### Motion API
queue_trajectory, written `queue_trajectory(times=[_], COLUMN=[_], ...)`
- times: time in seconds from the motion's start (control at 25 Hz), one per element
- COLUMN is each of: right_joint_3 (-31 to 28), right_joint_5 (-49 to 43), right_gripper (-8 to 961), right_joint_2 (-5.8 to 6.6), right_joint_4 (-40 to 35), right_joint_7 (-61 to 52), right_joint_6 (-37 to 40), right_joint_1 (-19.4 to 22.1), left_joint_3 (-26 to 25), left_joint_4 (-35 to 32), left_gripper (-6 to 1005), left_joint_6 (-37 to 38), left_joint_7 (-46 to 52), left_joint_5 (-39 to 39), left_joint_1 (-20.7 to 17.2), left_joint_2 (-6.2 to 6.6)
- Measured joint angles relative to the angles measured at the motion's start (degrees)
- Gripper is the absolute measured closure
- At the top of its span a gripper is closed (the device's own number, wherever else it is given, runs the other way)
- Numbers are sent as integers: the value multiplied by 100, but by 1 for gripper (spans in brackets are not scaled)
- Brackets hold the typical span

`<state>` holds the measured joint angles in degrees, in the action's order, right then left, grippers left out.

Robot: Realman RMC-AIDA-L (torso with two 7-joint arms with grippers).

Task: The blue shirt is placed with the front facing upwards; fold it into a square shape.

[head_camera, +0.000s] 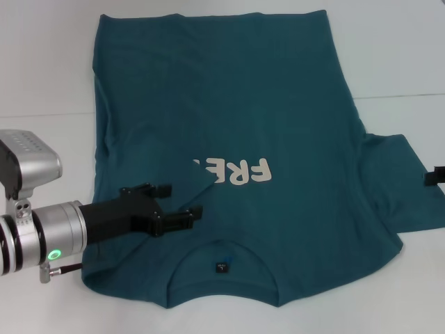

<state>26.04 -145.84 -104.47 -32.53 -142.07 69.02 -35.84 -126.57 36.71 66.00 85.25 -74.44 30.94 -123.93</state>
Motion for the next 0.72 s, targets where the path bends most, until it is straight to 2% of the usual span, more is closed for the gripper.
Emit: queue_trajectory(times=[0.24, 0.56, 0.72], right_joint_3=[239, 598, 587], right_joint_5=[-86, -93, -59], right_gripper=[35, 36, 36], right_joint_2=[-3, -97, -161], right_joint_4=[-12, 57, 64], right_joint_7=[1, -55, -63], right_joint_6=[-131, -443, -523], right_joint_1=[-1, -45, -46], left_joint_3=[1, 1, 5], left_joint_4=[-7, -6, -7], left_gripper=[124, 124, 124], left_joint_6=[1, 1, 1], left_joint_7=[0, 0, 0], left_joint_5=[2, 14, 17], left_joint_1=[0, 0, 0], left_joint_2=[0, 0, 0])
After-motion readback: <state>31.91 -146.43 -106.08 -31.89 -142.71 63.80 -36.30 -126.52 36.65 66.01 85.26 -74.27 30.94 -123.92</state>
